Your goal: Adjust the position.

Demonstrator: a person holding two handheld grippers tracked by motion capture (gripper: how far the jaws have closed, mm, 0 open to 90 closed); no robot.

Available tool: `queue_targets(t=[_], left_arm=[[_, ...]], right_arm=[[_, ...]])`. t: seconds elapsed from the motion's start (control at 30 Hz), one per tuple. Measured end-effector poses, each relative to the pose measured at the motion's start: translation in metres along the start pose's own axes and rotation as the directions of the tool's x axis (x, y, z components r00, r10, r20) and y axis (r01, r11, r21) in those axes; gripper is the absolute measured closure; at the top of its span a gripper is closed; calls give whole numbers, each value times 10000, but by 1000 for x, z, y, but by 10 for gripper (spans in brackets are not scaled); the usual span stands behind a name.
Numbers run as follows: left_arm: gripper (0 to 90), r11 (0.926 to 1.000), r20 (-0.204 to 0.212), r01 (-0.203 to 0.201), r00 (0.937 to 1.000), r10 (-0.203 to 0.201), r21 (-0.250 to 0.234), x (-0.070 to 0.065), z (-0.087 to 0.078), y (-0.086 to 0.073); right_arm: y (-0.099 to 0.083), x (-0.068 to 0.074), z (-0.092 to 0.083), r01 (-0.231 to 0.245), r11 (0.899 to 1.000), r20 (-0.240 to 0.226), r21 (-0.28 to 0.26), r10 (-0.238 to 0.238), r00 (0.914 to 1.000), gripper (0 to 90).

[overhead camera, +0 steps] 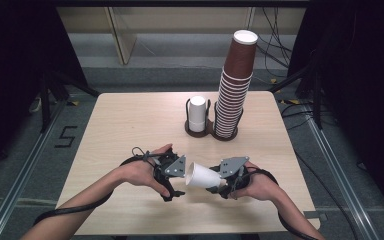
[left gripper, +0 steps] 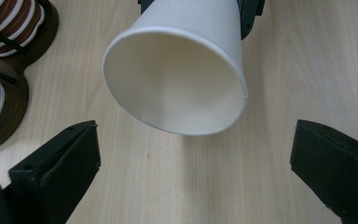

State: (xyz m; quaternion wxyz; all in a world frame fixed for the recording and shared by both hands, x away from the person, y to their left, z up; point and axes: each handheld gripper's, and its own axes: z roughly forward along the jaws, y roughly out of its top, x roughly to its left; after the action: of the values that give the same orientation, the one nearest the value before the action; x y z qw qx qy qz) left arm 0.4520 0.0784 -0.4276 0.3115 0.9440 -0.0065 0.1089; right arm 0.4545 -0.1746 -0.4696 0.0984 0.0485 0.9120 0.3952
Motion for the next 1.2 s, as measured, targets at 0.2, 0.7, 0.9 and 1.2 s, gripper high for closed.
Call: queue_targets(t=[0.2, 0.7, 0.9, 1.2], left_arm=[[8, 9996, -123, 194, 9997, -196, -198, 4, -4, 1], [2, 9963, -220, 573, 9980, -588, -646, 7, -10, -2], [2, 9896, -25, 953, 9954, -962, -1082, 10, -7, -2], [0, 9775, 273, 1356, 9908, -1329, -1614, 13, -3, -3]], right_arm=[[-6, -2, -7, -32, 9990, 426, -456, 52, 9991, 342], [-13, -4, -9, -350, 9953, 711, -898, 415, 9966, 342], [-17, -1, -6, -457, 9915, 941, -1218, 573, 9939, 343], [-21, 4, 0, -295, 9877, 1147, -1533, 475, 9923, 343]])
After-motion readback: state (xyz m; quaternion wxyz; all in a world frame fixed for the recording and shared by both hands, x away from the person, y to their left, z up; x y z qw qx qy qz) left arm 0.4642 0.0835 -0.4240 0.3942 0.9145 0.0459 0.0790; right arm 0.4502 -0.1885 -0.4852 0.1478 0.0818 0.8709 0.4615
